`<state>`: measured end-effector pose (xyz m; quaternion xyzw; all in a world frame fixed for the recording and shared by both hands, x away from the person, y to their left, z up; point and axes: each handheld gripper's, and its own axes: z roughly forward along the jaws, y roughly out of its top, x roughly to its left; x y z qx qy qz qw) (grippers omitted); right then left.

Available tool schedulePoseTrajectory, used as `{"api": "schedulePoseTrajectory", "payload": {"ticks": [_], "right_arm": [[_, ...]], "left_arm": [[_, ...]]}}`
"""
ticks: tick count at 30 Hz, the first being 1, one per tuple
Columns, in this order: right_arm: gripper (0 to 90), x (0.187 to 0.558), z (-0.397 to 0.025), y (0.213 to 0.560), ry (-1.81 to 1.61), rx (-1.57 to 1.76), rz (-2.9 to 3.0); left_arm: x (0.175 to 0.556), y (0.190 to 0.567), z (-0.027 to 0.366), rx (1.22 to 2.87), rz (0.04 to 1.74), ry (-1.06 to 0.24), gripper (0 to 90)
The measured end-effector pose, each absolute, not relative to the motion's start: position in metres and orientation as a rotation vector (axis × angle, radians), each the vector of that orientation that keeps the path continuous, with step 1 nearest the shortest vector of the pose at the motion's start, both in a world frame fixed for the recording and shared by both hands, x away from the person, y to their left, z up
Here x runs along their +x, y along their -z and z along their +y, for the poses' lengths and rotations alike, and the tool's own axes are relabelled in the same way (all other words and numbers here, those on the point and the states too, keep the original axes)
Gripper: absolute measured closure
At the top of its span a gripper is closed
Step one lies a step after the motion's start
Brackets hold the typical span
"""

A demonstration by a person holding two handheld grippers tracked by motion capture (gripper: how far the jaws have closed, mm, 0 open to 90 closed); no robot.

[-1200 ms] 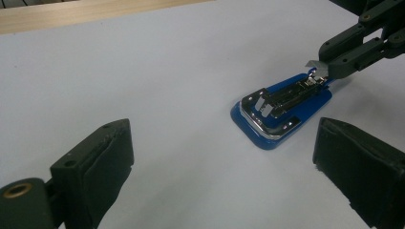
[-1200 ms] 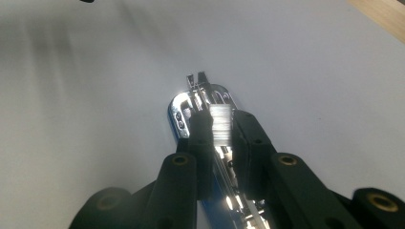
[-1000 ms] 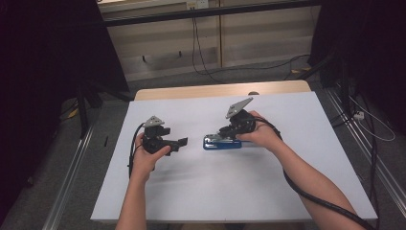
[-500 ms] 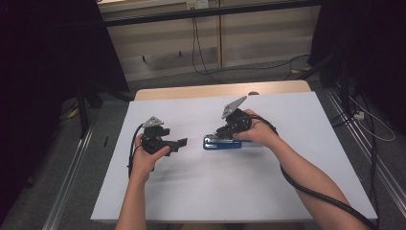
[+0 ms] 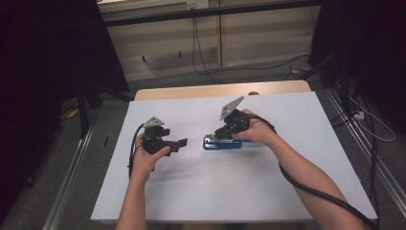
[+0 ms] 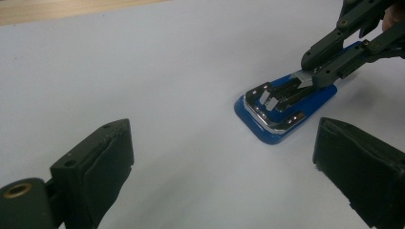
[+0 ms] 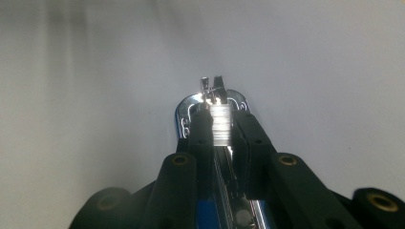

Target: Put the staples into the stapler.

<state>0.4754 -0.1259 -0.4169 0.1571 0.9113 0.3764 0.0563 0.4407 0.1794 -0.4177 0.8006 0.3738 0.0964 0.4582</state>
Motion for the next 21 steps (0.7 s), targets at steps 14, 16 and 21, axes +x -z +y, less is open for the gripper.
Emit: {"api": "schedulePoseTrajectory", "payload": {"ticks": [14, 16, 21], "right_arm": [[79.3, 0.4788, -0.1234, 0.4164, -1.143, 0.453, 2.768], [79.3, 0.4790, -0.1227, 0.4162, -1.146, 0.455, 2.768], [79.3, 0.4794, -0.1199, 0.4166, -1.142, 0.442, 2.772]], "left_arm": [[0.4410, 0.4179, 0.1803, 1.971, 0.923, -0.236, 6.6], [0.4410, 0.4178, 0.1803, 1.971, 0.923, -0.237, 6.6], [0.4410, 0.4178, 0.1804, 1.972, 0.924, -0.235, 6.6]]}}
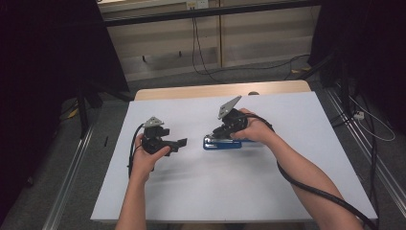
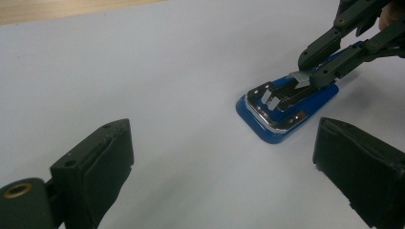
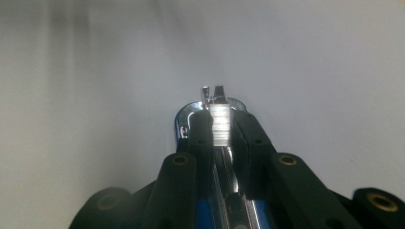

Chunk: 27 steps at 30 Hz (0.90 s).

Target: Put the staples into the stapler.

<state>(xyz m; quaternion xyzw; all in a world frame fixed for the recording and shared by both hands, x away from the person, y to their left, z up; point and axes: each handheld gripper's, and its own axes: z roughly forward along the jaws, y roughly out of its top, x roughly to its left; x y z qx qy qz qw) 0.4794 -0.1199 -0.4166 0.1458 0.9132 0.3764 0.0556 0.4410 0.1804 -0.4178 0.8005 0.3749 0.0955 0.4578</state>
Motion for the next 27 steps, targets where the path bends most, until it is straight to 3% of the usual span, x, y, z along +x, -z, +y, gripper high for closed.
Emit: {"api": "schedulePoseTrajectory", "payload": {"ticks": [27], "right_arm": [[79.3, 0.4838, -0.1132, 0.4222, -1.126, 0.383, 2.784]], "left_arm": [[0.4424, 0.4200, 0.1834, 1.973, 0.939, -0.234, 6.6]]}}
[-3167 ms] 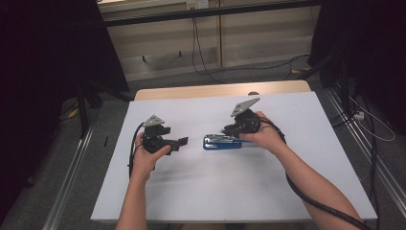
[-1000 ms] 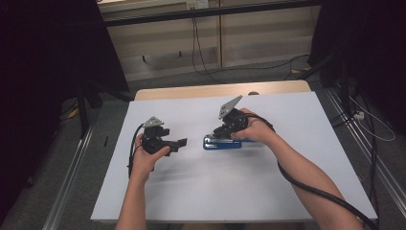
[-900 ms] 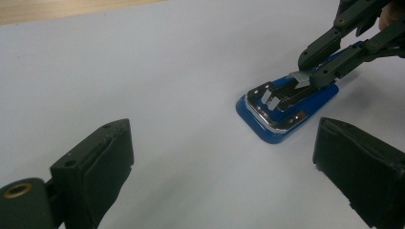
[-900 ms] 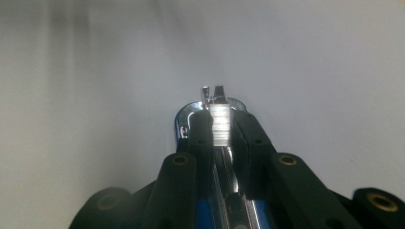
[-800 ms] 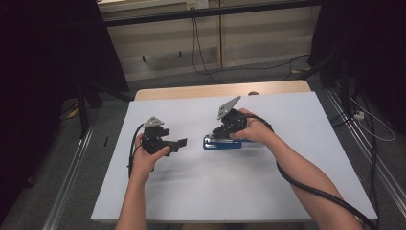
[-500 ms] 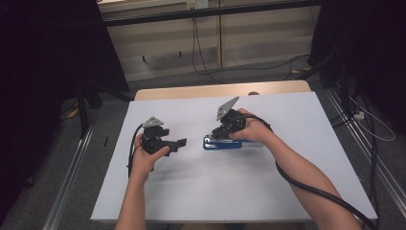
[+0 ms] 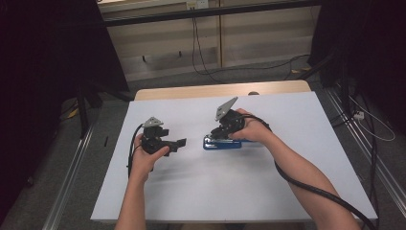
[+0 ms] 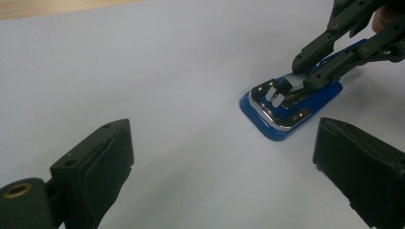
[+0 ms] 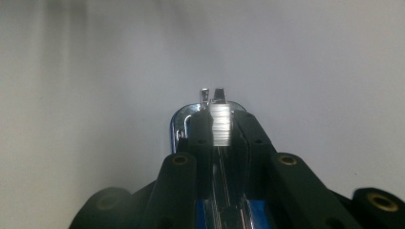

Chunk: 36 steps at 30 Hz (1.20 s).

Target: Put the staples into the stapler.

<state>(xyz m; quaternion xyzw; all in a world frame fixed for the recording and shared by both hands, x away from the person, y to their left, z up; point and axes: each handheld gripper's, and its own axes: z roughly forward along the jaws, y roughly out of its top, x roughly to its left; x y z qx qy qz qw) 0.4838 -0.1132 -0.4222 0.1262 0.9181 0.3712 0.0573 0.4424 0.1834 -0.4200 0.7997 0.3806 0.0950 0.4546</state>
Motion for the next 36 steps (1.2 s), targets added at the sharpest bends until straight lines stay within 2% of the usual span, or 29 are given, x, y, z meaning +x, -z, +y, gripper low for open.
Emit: {"api": "schedulePoseTrajectory", "payload": {"ticks": [36], "right_arm": [[79.1, 0.4865, -0.1092, 0.4261, -1.126, 0.332, 2.798]], "left_arm": [[0.4424, 0.4209, 0.1812, 1.973, 0.941, -0.230, 6.6]]}}
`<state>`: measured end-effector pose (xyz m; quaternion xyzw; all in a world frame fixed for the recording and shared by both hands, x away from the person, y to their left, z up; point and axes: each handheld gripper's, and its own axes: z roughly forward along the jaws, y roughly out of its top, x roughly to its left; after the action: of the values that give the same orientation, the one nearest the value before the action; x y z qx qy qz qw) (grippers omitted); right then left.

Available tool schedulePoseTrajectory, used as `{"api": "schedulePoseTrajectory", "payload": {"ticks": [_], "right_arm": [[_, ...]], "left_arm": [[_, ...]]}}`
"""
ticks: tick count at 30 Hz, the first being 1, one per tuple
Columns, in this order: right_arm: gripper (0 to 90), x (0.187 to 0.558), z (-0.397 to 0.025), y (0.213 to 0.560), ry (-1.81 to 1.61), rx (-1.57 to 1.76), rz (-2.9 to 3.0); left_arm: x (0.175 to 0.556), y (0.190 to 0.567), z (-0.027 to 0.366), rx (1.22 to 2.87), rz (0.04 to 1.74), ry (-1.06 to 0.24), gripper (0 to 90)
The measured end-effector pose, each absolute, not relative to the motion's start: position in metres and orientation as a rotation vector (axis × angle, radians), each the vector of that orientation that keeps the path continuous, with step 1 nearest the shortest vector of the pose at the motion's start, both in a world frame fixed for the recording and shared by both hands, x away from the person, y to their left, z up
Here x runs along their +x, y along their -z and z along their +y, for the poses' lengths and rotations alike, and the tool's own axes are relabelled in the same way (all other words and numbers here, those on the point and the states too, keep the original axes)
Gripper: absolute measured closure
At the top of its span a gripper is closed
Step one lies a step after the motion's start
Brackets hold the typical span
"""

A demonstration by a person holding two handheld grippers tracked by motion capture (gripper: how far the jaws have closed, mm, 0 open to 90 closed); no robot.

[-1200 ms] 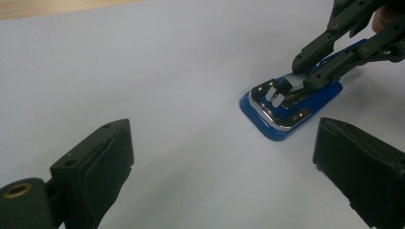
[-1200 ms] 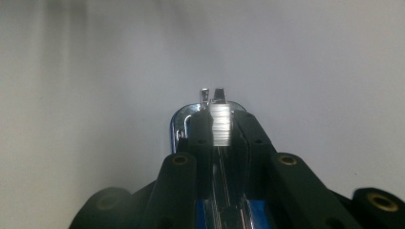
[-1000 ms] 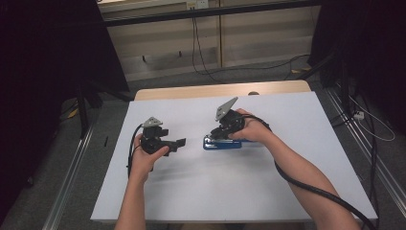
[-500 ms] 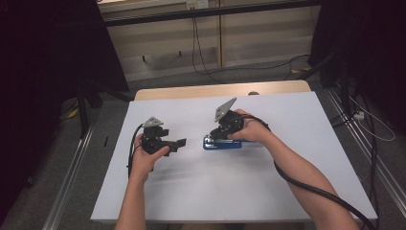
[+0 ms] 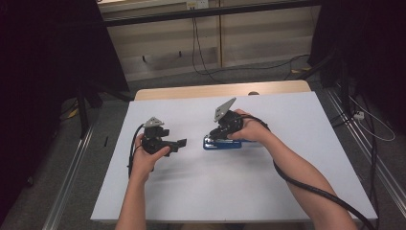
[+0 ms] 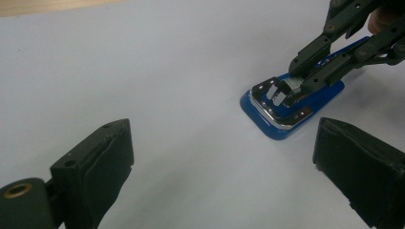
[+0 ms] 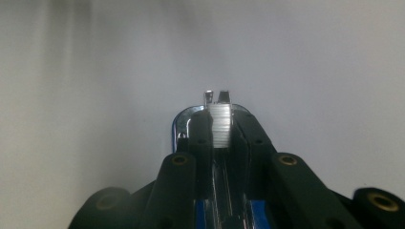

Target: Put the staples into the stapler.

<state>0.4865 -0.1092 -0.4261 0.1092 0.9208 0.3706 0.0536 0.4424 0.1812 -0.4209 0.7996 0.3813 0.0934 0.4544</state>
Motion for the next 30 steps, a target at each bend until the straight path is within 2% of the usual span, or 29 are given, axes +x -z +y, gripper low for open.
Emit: {"api": "schedulePoseTrajectory", "payload": {"ticks": [30], "right_arm": [[79.2, 0.4899, -0.1065, 0.4247, -1.120, 0.254, 2.811]], "left_arm": [[0.4430, 0.4212, 0.1815, 1.976, 0.938, -0.226, 6.6]]}}
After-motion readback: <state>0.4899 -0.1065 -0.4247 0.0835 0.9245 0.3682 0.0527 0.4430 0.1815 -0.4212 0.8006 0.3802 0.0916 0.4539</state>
